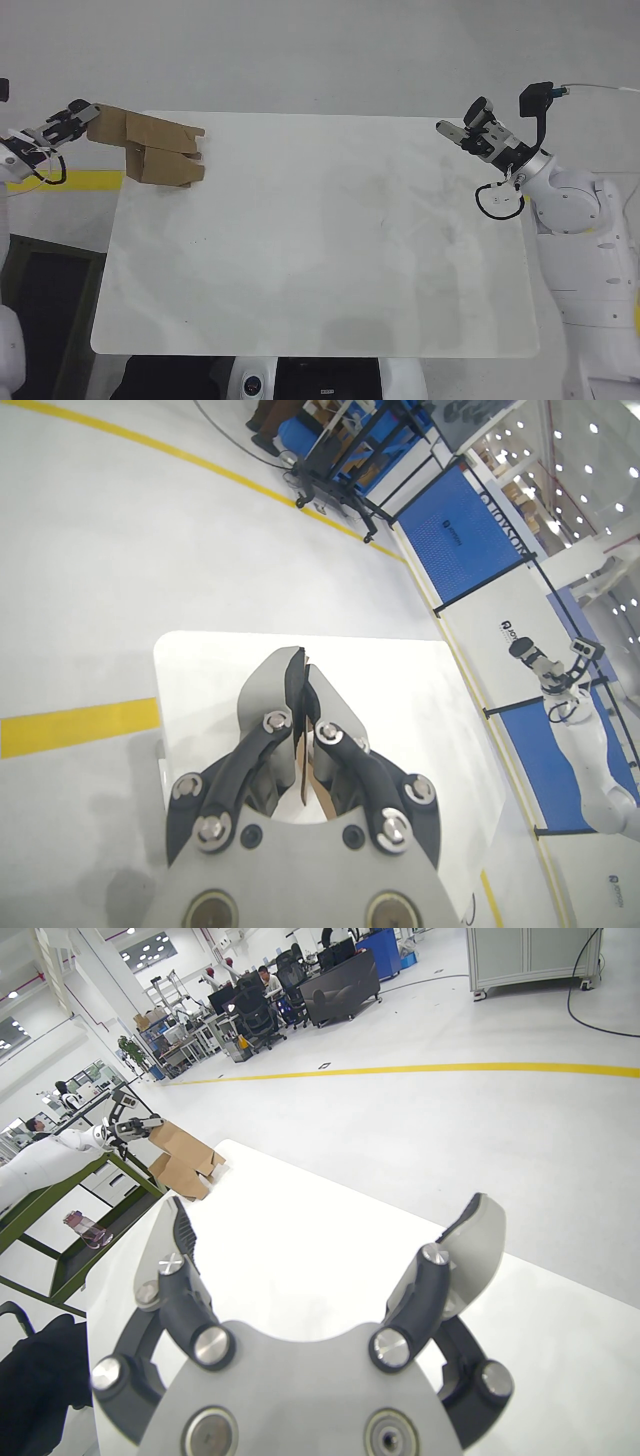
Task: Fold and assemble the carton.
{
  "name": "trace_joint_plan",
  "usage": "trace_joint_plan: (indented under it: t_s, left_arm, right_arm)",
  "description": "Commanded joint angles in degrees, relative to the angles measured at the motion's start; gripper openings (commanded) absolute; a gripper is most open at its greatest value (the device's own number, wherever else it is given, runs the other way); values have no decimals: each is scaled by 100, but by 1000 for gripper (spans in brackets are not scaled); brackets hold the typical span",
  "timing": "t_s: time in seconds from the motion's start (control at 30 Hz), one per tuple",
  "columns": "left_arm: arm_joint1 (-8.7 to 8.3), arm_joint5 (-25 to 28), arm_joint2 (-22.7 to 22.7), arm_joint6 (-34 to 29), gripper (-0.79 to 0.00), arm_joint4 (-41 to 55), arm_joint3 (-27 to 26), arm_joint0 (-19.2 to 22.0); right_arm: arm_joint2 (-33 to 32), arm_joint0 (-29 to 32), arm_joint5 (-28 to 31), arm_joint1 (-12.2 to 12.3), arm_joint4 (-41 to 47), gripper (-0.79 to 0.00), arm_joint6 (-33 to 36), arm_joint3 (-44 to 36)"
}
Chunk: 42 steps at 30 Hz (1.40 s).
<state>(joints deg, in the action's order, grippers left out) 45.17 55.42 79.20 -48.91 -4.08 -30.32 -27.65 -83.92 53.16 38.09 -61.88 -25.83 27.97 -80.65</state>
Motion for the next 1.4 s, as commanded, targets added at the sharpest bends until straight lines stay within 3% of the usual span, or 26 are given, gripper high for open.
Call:
trace_joint_plan:
  t_s: [0.0,0.3,0.53,0.7,0.97,1.37]
  left_arm:
    - [-8,226,-135,231,-785,-33,-329,-66]
    - [4,258,-408,312,-785,562,-2077,-394]
    - [51,258,-542,817,-785,799,-3351,-844]
    - [173,204,-836,1376,-785,863,-3834,-939]
    - [367,258,-1452,1542,-785,808,-4139,-818]
    - [594,258,-1889,2261,-785,-278,-4794,-943]
  right_arm:
    - [0,0,0,0,0,0,0,0]
    - [0,0,0,0,0,0,0,0]
    - [0,0,0,0,0,0,0,0]
    - [0,0,0,0,0,0,0,0]
    - [0,0,0,0,0,0,0,0]
    - [0,0,0,0,0,0,0,0]
